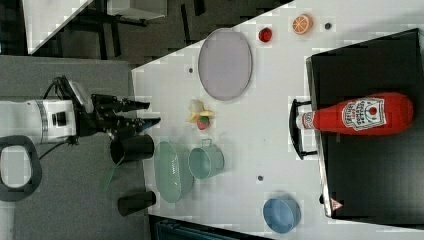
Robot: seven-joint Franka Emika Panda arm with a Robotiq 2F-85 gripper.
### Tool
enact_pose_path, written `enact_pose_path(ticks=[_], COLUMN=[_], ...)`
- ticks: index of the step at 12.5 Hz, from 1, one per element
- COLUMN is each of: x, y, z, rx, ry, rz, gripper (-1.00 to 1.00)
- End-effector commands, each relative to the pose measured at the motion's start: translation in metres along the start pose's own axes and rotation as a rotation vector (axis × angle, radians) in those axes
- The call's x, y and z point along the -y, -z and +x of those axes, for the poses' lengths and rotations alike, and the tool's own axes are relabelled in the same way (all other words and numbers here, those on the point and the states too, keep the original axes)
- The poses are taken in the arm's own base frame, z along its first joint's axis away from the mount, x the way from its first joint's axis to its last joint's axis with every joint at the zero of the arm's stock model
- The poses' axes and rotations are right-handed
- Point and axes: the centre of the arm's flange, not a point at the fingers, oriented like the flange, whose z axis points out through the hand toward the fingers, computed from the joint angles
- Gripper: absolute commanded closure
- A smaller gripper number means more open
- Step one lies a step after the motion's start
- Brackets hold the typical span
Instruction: Pick Ketchup from oven and place it on table.
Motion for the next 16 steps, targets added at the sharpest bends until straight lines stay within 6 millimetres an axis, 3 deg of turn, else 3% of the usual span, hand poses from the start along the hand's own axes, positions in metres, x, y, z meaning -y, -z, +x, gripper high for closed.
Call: enact_pose_path(ticks=[1, 3, 7, 11, 16], x=[-0.096, -0.097, -0.112, -0.154, -0.216], y=[0.088, 0.088, 0.080, 0.053, 0.003], z=[-0.037, -0.036, -0.013, 0.049, 0.130], rx=[0.013, 0.013, 0.022, 0.022, -0.021], ry=[-0.071, -0.073, -0.123, -0.263, -0.449], rz=[0.045, 0.045, 0.051, 0.068, 0.074], gripper=[-0.60, -0.99, -1.00, -1.00, -1.00])
